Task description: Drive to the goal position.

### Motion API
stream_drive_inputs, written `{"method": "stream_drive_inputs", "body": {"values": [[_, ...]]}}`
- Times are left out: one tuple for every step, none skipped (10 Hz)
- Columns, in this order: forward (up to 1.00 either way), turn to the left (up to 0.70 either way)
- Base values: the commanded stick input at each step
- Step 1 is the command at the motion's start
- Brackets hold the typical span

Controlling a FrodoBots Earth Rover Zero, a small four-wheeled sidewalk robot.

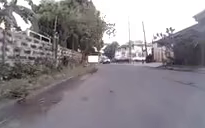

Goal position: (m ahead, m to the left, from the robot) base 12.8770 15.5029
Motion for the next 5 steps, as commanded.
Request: {"method": "stream_drive_inputs", "body": {"values": [[1.0, 0.0], [1.0, 0.0], [1.0, -0.01], [1.0, -0.04], [1.0, -0.24]]}}
